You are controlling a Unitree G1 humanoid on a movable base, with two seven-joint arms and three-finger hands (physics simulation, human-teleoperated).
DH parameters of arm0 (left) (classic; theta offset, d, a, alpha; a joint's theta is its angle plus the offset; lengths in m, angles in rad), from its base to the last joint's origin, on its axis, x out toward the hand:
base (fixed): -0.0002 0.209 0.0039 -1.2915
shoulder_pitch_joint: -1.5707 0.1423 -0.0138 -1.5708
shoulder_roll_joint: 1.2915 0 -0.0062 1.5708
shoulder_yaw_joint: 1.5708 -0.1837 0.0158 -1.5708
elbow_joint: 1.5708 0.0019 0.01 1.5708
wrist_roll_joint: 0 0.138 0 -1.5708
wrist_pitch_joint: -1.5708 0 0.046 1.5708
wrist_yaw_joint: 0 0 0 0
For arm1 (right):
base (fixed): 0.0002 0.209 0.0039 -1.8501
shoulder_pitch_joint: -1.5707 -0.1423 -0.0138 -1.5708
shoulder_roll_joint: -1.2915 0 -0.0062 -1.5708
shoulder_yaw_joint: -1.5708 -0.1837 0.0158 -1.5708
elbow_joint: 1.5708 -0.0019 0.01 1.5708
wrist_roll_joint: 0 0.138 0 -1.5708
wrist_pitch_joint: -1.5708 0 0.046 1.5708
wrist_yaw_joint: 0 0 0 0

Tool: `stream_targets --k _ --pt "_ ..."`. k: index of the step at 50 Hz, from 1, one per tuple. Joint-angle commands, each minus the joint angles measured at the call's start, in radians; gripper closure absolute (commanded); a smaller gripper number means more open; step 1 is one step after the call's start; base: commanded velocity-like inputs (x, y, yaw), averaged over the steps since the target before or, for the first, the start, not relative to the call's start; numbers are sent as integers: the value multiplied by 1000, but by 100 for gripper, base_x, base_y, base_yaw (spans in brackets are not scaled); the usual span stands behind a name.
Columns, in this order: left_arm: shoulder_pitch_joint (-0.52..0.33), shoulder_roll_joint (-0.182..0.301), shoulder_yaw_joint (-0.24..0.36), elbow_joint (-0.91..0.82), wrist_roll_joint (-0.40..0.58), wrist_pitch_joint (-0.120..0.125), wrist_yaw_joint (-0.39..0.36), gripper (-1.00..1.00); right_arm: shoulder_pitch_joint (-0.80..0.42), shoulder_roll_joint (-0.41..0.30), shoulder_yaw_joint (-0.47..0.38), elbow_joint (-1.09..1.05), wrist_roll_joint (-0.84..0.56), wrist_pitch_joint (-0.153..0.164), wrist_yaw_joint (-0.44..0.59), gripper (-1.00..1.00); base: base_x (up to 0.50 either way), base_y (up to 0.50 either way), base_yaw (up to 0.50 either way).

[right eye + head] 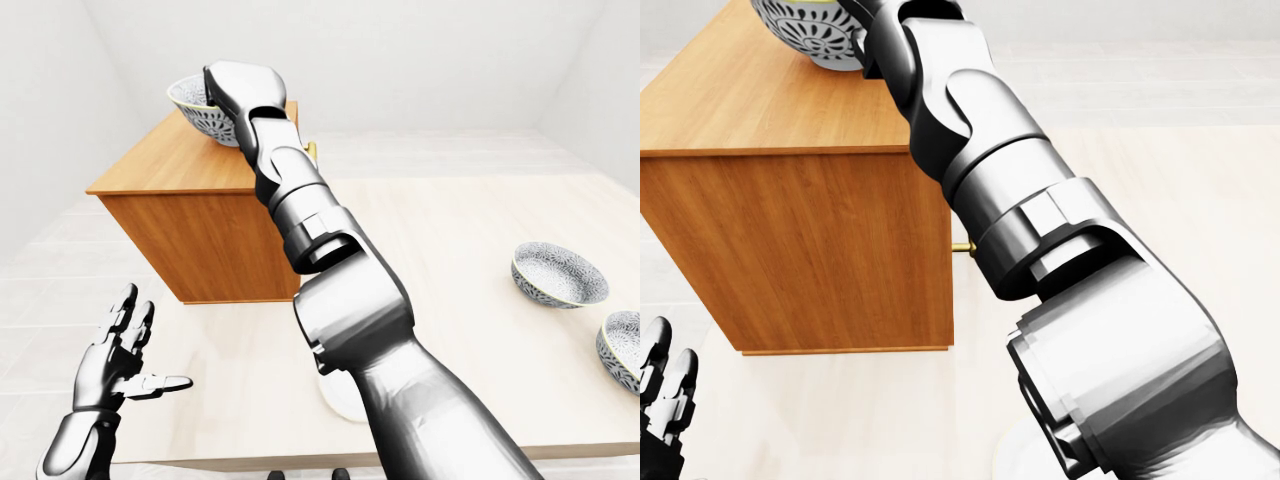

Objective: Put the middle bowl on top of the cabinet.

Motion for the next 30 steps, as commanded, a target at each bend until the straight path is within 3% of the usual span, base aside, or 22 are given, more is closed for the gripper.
stream_targets --k 1,30 --pt "-3 3 2 7 -3 0 1 -100 11 0 -2 13 4 0 -8 40 0 0 0" --pt "-9 7 -4 33 5 0 8 -100 18 3 1 7 -1 0 -5 22 0 0 0"
